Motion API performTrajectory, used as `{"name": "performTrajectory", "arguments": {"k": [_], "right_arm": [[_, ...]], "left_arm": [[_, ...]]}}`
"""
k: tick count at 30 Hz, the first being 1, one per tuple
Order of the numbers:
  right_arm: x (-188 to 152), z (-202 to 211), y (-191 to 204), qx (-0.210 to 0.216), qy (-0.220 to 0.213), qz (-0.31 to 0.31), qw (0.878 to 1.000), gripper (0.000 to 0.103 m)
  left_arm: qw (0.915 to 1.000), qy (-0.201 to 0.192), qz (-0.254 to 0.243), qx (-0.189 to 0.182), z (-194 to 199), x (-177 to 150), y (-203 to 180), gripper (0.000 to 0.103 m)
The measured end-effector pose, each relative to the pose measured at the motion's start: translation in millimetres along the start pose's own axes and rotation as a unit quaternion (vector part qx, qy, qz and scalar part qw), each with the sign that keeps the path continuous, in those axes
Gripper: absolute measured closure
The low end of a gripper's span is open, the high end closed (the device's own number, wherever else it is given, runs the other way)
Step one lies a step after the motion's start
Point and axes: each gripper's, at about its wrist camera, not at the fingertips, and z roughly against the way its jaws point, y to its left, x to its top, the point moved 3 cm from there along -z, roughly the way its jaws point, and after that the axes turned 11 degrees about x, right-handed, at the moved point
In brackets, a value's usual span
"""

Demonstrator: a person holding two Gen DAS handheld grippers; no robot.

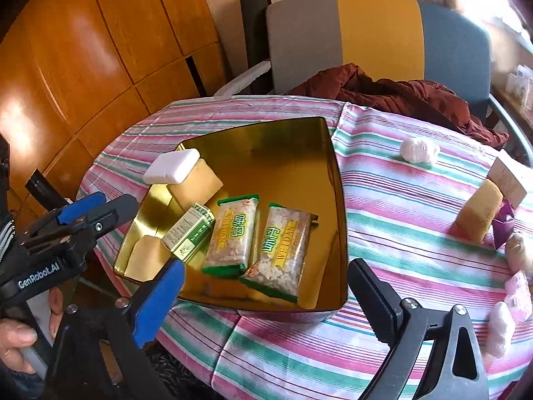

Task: Organize objects
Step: 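Lower the white foam block into the tray with the left tool, then move both tools from the tray toward the remaining items on the cloth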

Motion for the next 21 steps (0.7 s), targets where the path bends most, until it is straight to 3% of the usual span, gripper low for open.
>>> {"name": "performTrajectory", "arguments": {"k": [12, 21], "right_arm": [[-4, 18, -44, -0.035, -0.014, -0.049, 0.998, 0.001], [-17, 48, -106, -0.078, -0.022, -0.109, 0.991, 0.000]], "left_arm": [[0.9970, 0.055, -0.007, -0.054, -18, -12, -24, 0.022], [0.9923, 0.063, -0.042, -0.098, -17, -8, -54, 0.022]]}}
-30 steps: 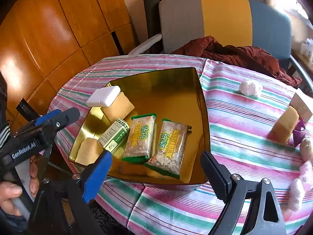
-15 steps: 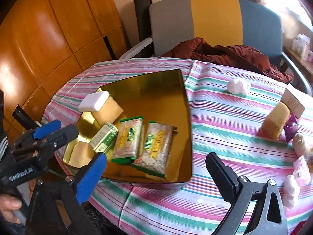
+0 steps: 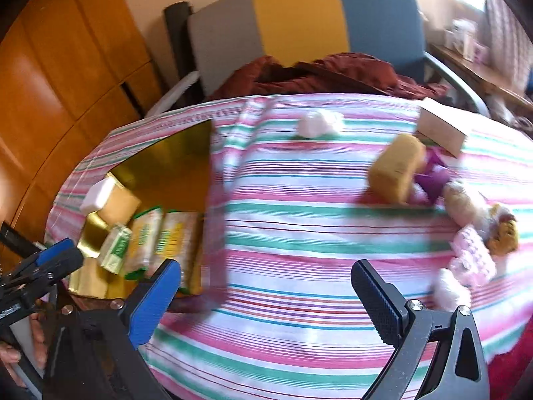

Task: Organize objects
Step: 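Move both tools from the tray toward the remaining items on the cloth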

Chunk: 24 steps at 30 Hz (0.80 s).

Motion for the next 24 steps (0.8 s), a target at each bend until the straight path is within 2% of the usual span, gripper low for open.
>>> {"name": "performTrajectory", "arguments": {"k": [7, 14, 20, 24], "right_arm": [[5, 42, -75, -0.052, -0.018, -0.059, 0.997, 0.000], [15, 92, -162, -0.101, -0.052, -0.138, 0.984, 0.000], [1, 92, -211, -0.087, -0.055, -0.214, 0.971, 0.000], [-5, 70, -209, -0.047, -0.030, -0.228, 0.972, 0.000]], "left_arm": [[0.9990, 0.008, -0.039, -0.022, -7, 4, -33, 0.022], [0.9958, 0.025, -0.078, -0.040, -18, 1, -65, 0.022], [0.9918, 0.028, -0.116, -0.047, -19, 1, -93, 0.022], [0.9893, 0.034, -0.132, -0.052, -26, 2, -112, 0.022]]}}
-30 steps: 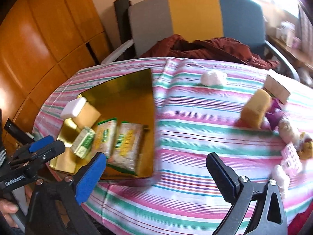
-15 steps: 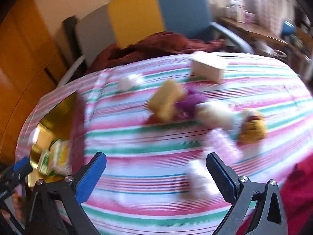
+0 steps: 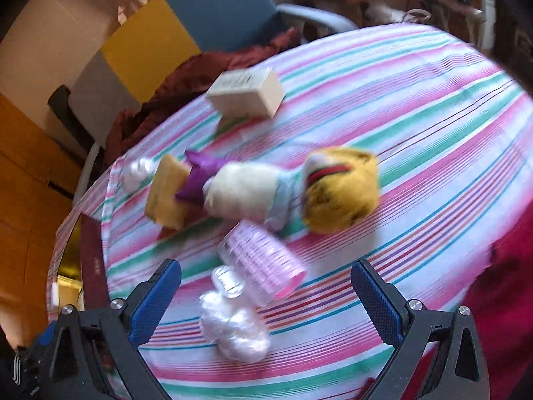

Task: Organize objects
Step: 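Move both tools from the tray toward the remaining items on the cloth, then grasp the yellow sponge with the left tool while the right tool grasps the pink roller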

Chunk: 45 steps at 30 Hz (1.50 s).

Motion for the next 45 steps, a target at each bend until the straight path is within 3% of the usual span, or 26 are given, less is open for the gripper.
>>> {"name": "performTrajectory", "arguments": {"k": [3, 10, 12, 13, 14, 21, 23, 31, 37, 43, 45], "right_arm": [[-5, -14, 12, 0.001, 0.015, 0.021, 1.000, 0.000], [-6, -36, 11, -0.038, 0.028, 0.048, 0.998, 0.002], [-6, -39, 8, -0.047, 0.035, 0.055, 0.997, 0.014], [-6, -41, 7, -0.051, 0.039, 0.058, 0.996, 0.029], [-7, -43, 5, -0.054, 0.043, 0.058, 0.996, 0.033], [-10, -34, 27, -0.052, 0.040, 0.112, 0.992, 0.033], [-8, -27, 30, -0.045, 0.030, 0.117, 0.992, 0.033], [1, 6, 40, 0.052, -0.002, 0.112, 0.992, 0.033], [3, 16, 38, 0.066, -0.021, 0.092, 0.993, 0.033], [10, 30, 39, 0.087, -0.052, 0.089, 0.991, 0.033], [14, 39, 38, 0.117, -0.074, 0.076, 0.988, 0.033]], "left_arm": [[0.9999, 0.005, -0.014, -0.009, -7, 4, -15, 0.022], [0.9986, 0.016, -0.040, -0.029, -19, 11, -39, 0.022], [0.9982, 0.019, -0.045, -0.034, -23, 13, -43, 0.022], [0.9981, 0.021, -0.047, -0.034, -24, 14, -45, 0.022], [0.9979, 0.024, -0.047, -0.037, -26, 15, -47, 0.022], [0.9975, 0.022, -0.058, -0.034, -42, 36, -59, 0.022], [0.9971, 0.016, -0.067, -0.033, -48, 46, -66, 0.022], [0.9929, 0.006, -0.116, -0.027, -89, 79, -102, 0.022], [0.9888, -0.015, -0.148, -0.019, -119, 102, -127, 0.021], [0.9871, 0.003, -0.159, -0.017, -151, 116, -141, 0.021], [0.9879, 0.019, -0.153, -0.016, -163, 117, -142, 0.022]]}}
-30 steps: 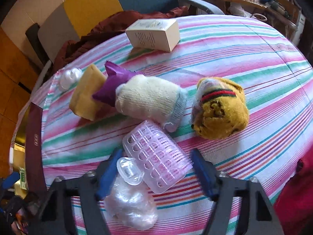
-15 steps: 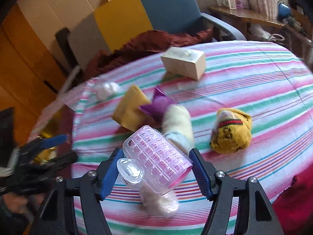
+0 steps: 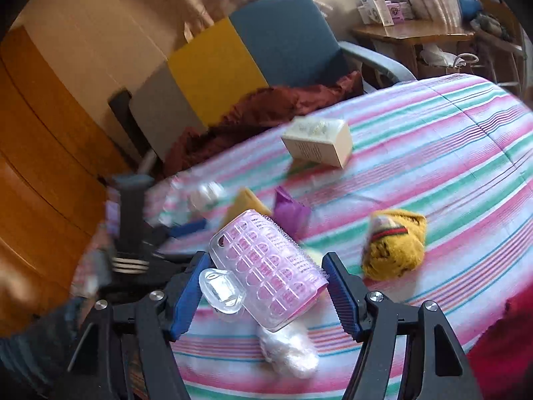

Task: Organize objects
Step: 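Grasp the yellow sponge with the left tool while the right tool grasps the pink roller, then carry the sponge and pink roller into the tray and release both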

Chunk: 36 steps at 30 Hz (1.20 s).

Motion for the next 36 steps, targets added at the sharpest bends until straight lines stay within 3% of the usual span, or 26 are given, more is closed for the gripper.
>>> {"name": "performTrajectory", "arguments": {"k": [1, 4, 16, 25, 31, 36], "right_arm": [[3, 4, 0, 0.013, -0.011, -0.007, 1.000, 0.033], [8, 12, -4, 0.015, -0.036, -0.016, 0.999, 0.033], [3, 3, -10, -0.014, -0.013, -0.013, 1.000, 0.033], [-15, -20, 24, -0.009, 0.033, 0.062, 0.997, 0.033], [-26, -32, 40, -0.005, 0.053, 0.086, 0.995, 0.033], [-34, -44, 66, 0.005, 0.072, 0.105, 0.992, 0.033]], "left_arm": [[1.0000, 0.006, 0.006, -0.003, -5, 1, 1, 0.034], [0.9980, 0.032, 0.033, -0.043, -15, -2, 3, 0.050], [0.9963, -0.005, 0.067, -0.053, 42, -44, 11, 0.052], [0.9929, -0.035, 0.100, -0.053, 103, -80, 38, 0.052], [0.9878, -0.055, 0.143, -0.030, 143, -117, 79, 0.052], [0.9788, -0.064, 0.195, 0.007, 168, -159, 132, 0.052]]}}
